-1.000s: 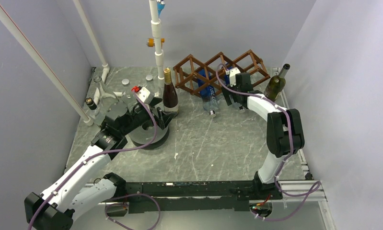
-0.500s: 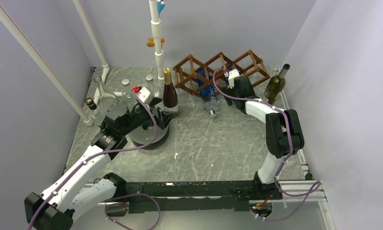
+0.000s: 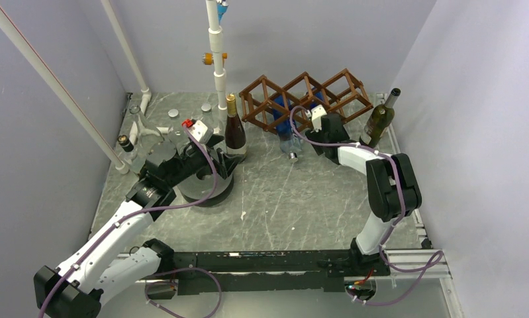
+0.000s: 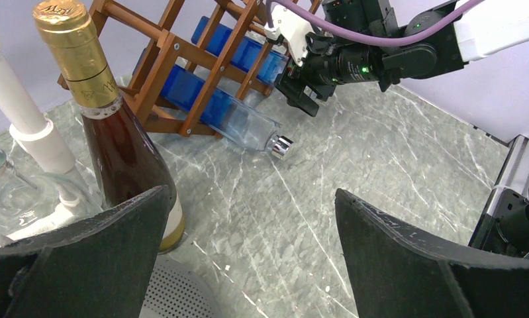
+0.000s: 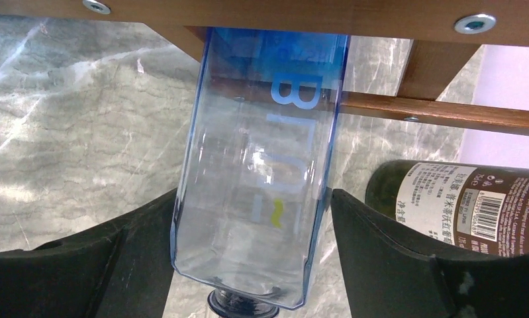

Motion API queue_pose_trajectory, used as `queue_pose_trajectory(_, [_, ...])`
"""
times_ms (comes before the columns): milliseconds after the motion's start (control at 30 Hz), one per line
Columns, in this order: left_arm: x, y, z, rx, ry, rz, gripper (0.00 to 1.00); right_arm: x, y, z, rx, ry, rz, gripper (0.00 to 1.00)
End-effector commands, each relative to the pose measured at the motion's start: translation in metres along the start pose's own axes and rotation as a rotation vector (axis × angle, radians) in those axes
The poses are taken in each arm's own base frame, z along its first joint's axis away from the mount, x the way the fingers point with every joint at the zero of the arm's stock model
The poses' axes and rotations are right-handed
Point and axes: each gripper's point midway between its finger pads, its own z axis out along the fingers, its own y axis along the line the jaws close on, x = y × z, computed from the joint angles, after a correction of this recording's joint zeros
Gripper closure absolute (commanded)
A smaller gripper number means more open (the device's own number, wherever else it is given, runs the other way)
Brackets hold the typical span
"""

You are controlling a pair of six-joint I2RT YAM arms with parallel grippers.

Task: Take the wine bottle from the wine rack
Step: Pick up the wine bottle from the wine rack.

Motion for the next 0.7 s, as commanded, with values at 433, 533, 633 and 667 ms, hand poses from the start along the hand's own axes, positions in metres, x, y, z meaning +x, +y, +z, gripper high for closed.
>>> queue_pose_trajectory(433, [-0.021,0.001,0.0,-0.01,-0.052,0.026,0.01,-0.019,-0.017,-0.026,0.042,-0.083,-0.008,0.62])
queue_pose_trajectory(533, [-0.021,0.001,0.0,-0.007,-0.053,0.025,0.0,-0.017,-0.019,-0.04,0.036,-0.092,0.004,0.68])
queue_pose_trajectory(633, [-0.021,0.0,0.0,-0.004,-0.053,0.022,0.01,-0.015,-0.018,-0.053,0.02,-0.097,0.019,0.73])
queue_pose_trajectory(667, [-0.021,0.0,0.0,-0.003,-0.053,0.021,0.01,-0.015,-0.017,-0.057,0.011,-0.098,0.026,0.73])
